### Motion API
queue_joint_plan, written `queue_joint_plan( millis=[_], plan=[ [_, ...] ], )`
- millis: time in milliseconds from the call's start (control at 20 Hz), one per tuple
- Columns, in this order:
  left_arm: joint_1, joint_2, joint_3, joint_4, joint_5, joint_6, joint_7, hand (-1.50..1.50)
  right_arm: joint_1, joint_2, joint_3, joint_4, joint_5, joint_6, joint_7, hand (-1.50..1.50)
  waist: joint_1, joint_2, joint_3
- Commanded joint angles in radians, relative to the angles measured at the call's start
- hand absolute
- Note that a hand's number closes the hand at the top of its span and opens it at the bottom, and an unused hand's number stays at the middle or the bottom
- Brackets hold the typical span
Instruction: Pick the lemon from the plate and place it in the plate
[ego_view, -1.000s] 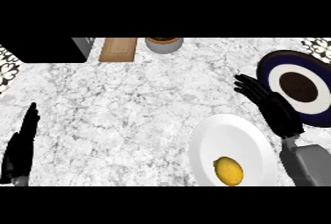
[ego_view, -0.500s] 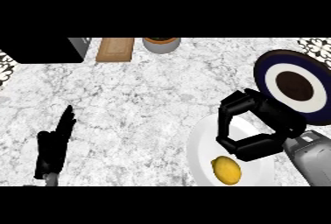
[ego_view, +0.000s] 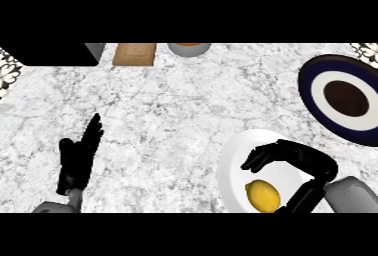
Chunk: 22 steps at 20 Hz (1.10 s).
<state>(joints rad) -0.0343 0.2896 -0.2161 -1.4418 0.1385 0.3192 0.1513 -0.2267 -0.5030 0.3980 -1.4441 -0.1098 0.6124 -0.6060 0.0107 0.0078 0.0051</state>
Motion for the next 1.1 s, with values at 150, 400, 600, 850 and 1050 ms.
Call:
queue_joint_plan(
  millis=[150,400,600,850,1050],
  plan=[
    [-0.041,0.002,0.009,-0.008,-0.008,0.01,0.053,0.0,-0.075,-0.146,0.073,-0.02,0.344,-0.093,-0.286,-1.5,-0.003,-0.006,-0.002],
    [-0.027,0.01,0.006,-0.038,-0.013,-0.006,0.086,0.0,-0.126,-0.234,0.097,-0.038,0.458,-0.178,-0.298,-1.5,-0.003,-0.008,-0.004],
    [-0.014,-0.002,0.019,-0.01,-0.014,-0.014,0.046,0.0,-0.168,-0.277,0.164,-0.11,0.538,-0.147,-0.2,-1.5,-0.006,-0.009,-0.006],
    [0.019,0.002,0.004,-0.072,-0.031,-0.011,0.082,0.0,-0.202,-0.265,0.273,-0.122,0.658,-0.111,-0.09,-1.5,0.002,-0.01,-0.005],
    [-0.074,-0.049,0.032,0.082,-0.045,-0.016,0.019,0.0,-0.187,-0.286,0.275,-0.17,0.69,-0.059,-0.068,-1.5,-0.017,-0.008,-0.006]
  ],
)
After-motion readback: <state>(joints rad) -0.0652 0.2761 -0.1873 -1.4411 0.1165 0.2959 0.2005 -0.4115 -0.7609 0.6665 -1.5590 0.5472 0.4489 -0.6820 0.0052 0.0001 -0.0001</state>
